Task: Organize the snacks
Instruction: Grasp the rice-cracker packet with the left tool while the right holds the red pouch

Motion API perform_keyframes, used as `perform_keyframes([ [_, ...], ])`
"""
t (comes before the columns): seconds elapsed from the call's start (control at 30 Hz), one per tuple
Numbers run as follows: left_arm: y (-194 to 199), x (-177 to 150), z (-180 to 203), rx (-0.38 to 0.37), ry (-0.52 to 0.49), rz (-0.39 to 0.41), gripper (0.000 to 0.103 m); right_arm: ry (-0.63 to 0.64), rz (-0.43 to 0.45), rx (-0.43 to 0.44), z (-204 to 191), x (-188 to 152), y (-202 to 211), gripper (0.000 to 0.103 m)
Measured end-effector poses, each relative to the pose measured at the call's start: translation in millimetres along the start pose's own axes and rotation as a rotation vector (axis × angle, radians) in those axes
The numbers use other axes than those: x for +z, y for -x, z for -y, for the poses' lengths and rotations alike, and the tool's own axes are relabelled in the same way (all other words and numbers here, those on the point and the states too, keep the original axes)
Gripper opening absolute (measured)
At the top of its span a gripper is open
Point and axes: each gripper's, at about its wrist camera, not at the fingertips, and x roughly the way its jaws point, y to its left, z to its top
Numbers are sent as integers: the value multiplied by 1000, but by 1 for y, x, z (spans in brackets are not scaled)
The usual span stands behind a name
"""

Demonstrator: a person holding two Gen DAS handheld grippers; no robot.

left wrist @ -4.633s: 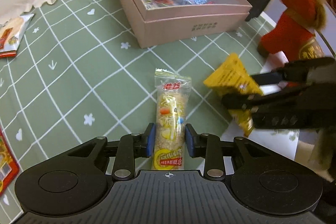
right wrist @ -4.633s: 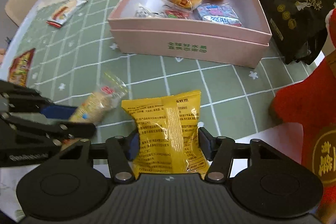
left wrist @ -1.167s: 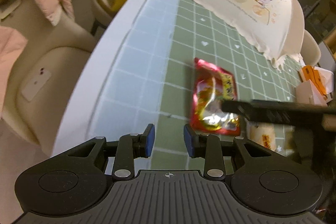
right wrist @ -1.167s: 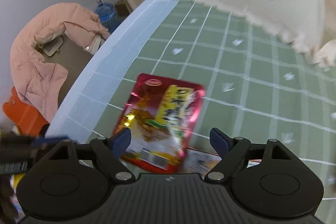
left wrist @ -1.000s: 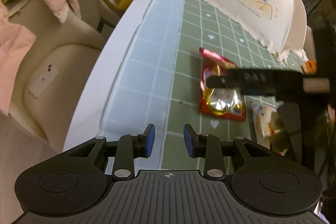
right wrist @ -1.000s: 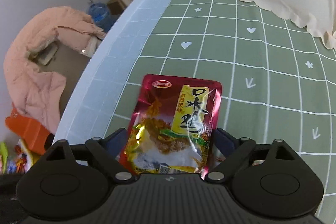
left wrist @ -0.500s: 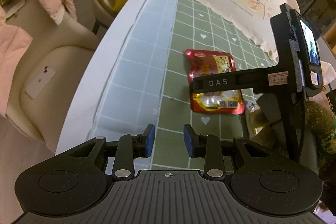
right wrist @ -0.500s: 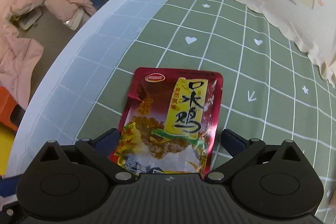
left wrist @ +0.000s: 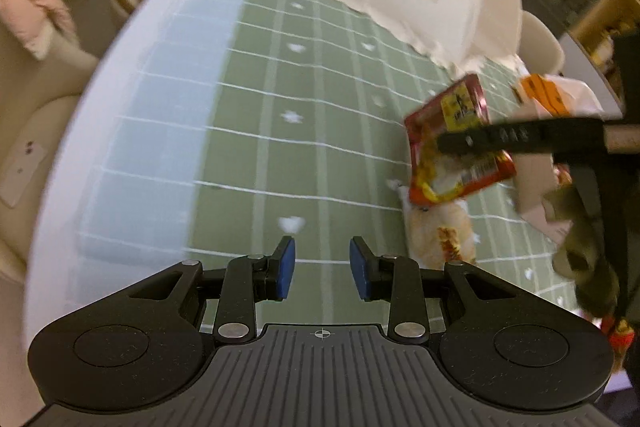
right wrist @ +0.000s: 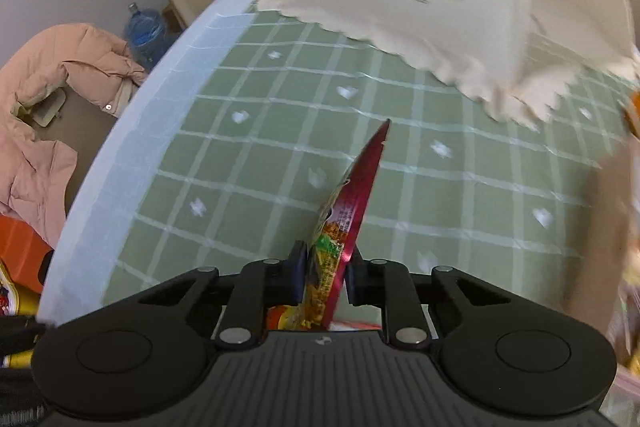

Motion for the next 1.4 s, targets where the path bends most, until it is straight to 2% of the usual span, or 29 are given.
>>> perform_keyframes([
  [0.1, -12, 0, 17, -35, -24, -35, 34, -28, -3, -40, 19, -24, 12, 18],
  [0.23, -26, 1, 47, -80, -108, -76, 34, -23, -1, -84, 30, -51, 31, 21],
  [0.3, -34, 1, 58, -90, -141, -93, 34, -17, -6, -100, 34, -63, 36, 28],
  [0.37, -39, -2, 68, -93, -170, -115, 34, -28, -18, -131, 40, -78, 36, 42],
  [0.43, -39, -5, 76, -97, -216, -113, 34, -38, -31, -139, 44, -90, 33, 46],
  [0.57, -41, -13, 87, -54, -336, -125, 34, -141, -52, -68, 51, -96, 22, 51],
  [0.67, -41, -17, 85, 11, -377, -138, 34, -142, -39, -16, 37, -88, 11, 51],
  [0.83, -34, -13, 64, 103, -342, -132, 36, -86, -28, 60, 2, -73, -4, 50],
  [0.97, -32, -9, 55, 156, -311, -120, 37, -60, -29, 35, -5, -70, -7, 48],
  [1.23, -37, -10, 58, 146, -316, -118, 36, -109, -31, -78, 39, -99, 13, 48],
  [1.4, -39, -8, 59, 116, -309, -107, 36, -95, -44, -72, 34, -123, 24, 50],
])
